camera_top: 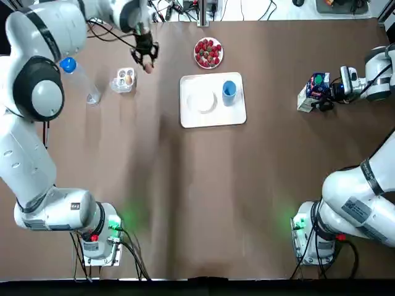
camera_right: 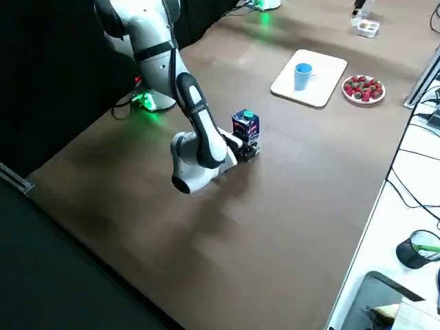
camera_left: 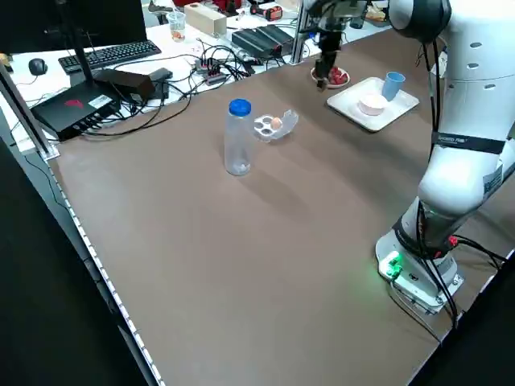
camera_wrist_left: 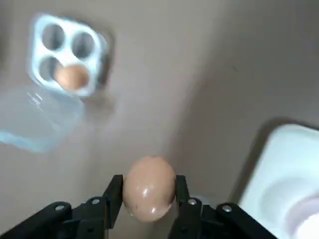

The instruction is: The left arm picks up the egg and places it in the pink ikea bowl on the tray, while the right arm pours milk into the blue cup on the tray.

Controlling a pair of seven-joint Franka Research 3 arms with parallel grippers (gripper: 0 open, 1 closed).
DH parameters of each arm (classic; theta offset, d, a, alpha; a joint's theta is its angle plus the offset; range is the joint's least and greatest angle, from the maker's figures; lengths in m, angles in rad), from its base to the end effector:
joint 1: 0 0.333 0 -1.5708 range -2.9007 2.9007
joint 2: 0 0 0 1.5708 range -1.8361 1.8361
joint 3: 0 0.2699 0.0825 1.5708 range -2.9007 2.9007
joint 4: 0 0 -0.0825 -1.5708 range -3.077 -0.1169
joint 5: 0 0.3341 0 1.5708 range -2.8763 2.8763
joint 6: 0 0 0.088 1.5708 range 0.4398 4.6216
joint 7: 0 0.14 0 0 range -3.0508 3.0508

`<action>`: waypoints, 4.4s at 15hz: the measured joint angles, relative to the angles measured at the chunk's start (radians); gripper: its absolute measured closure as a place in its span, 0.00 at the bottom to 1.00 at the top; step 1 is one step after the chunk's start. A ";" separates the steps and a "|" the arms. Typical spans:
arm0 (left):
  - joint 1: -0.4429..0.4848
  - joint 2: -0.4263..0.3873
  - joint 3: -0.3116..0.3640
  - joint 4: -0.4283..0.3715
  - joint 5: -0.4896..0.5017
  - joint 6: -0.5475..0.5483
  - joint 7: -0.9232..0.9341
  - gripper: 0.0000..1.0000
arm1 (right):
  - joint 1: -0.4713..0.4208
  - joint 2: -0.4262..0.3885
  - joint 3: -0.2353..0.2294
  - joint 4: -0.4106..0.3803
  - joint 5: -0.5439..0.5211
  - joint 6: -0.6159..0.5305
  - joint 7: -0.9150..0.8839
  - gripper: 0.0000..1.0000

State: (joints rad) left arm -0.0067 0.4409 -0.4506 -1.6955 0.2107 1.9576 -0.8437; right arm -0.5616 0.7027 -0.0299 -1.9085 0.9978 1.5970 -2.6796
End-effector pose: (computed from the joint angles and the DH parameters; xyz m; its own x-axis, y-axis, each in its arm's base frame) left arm 0.5361 -0.2231 0.3004 0.9445 0.3164 -0.0889 0.3083 -0.9467 -0.0938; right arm 0.4449 -0.1605 0.1203 0.0369 0.3110 0.9497 0.9960 -0.0889 -0.0096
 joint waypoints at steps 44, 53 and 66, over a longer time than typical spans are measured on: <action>0.021 -0.175 0.083 0.079 0.047 -0.159 0.473 0.01 | 0.390 -0.366 -0.007 0.044 -0.249 0.164 0.771 0.41; 0.006 -0.343 0.291 0.154 -0.166 -0.394 0.728 0.01 | 0.636 -0.438 -0.008 0.055 -0.478 0.230 1.133 0.42; -0.012 -0.391 0.338 0.110 -0.188 -0.401 0.809 0.00 | 0.889 -0.438 -0.007 0.093 -0.698 0.260 1.574 0.41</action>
State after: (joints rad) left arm -0.0183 0.0499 -0.1129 -1.5854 0.0224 1.5562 -0.0352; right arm 0.3271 0.2646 -0.0369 -1.8154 0.2997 1.8565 -1.1056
